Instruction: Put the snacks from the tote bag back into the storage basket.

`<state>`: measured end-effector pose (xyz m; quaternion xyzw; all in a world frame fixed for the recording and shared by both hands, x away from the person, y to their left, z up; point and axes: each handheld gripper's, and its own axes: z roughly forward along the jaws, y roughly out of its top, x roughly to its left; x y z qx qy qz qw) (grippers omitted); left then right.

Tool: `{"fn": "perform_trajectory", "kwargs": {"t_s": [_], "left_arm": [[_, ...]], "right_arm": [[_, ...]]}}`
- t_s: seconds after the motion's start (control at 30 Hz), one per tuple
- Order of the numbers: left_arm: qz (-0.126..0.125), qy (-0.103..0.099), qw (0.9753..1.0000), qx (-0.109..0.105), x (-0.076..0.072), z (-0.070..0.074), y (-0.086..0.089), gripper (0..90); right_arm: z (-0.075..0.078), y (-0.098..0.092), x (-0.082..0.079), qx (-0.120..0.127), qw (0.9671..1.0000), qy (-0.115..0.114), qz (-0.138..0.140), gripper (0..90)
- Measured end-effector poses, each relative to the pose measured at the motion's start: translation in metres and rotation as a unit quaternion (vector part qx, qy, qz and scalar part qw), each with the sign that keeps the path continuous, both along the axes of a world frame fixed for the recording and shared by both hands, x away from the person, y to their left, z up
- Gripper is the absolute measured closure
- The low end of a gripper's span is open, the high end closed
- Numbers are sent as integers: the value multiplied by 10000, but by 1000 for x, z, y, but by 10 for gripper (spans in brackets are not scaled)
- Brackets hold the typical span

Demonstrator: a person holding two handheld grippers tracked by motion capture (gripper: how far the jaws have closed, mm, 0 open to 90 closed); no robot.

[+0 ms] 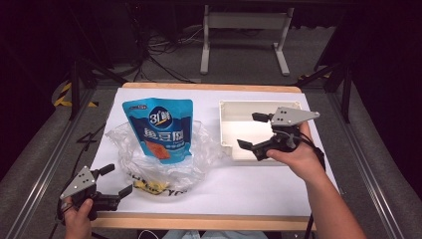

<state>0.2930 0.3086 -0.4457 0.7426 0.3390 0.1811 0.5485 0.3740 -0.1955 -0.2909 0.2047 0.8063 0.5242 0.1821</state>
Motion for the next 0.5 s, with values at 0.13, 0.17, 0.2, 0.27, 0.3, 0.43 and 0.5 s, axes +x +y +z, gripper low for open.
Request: {"fn": "perform_trajectory", "kwargs": {"t_s": [0.13, 0.17, 0.2, 0.27, 0.3, 0.43, 0.5], "left_arm": [[15, 2, 10000, -54, 0, 0, 2, 21], [18, 8, 10000, -65, 0, 0, 2, 21], [20, 18, 10000, -86, 0, 0, 2, 21], [18, 13, 10000, -82, 1, 0, 2, 21], [23, 16, 10000, -94, 1, 0, 2, 21], [19, 24, 9999, -107, 1, -1, 3, 21], [24, 38, 9999, -125, 1, -1, 3, 21]], "right_arm": [[2, 21, 6, -66, 9997, -23, 213, 58], [3, 27, 9, -67, 9996, -16, 288, 58], [4, 32, 11, -87, 9994, -15, 335, 59], [5, 41, 15, -152, 9990, -26, 429, 60], [5, 45, 18, -166, 9987, -44, 474, 61], [5, 55, 29, -116, 9983, -16, 565, 75], [4, 62, 36, -40, 9982, 59, 589, 71]]}}
